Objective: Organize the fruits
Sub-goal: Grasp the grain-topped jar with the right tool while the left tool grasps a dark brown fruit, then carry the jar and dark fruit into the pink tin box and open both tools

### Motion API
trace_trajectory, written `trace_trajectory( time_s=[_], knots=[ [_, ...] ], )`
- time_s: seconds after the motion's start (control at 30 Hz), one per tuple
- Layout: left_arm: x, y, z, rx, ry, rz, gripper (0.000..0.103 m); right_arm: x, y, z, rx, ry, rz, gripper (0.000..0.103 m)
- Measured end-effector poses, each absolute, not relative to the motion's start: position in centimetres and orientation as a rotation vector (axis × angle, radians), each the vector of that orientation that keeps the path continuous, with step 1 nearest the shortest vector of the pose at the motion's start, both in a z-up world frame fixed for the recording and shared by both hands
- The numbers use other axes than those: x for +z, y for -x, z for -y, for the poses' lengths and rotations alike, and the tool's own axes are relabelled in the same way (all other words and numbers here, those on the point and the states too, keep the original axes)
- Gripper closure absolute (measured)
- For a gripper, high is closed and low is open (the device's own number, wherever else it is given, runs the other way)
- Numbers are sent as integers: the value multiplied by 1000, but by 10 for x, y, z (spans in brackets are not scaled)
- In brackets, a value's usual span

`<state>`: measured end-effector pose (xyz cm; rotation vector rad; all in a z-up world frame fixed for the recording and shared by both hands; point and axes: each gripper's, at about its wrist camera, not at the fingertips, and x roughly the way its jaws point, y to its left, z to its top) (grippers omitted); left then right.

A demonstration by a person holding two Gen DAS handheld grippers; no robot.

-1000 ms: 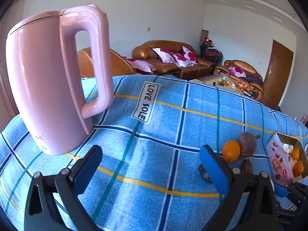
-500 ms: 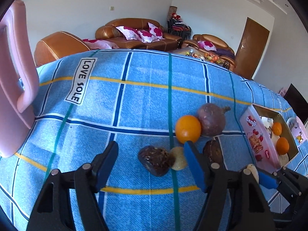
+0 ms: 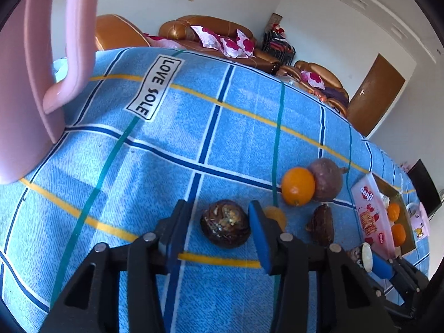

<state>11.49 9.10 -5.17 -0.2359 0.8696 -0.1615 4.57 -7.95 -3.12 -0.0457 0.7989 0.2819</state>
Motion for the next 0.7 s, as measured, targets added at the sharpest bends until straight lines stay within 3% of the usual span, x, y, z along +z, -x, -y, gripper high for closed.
trace_trajectory(
  time_s=[0.23,0.43,0.7],
  knots=[
    [-49,-110,-78,-164,119,-888,64,-33,-44,80,274,42,-799,67],
    [-47,-108,-96,-172,225,-867,65,-32,-44,83,264,33,-791,67],
    [-19,-86,-103,-85,202,-628,65,-7,-31,99,239,-19,-648,67]
  ],
)
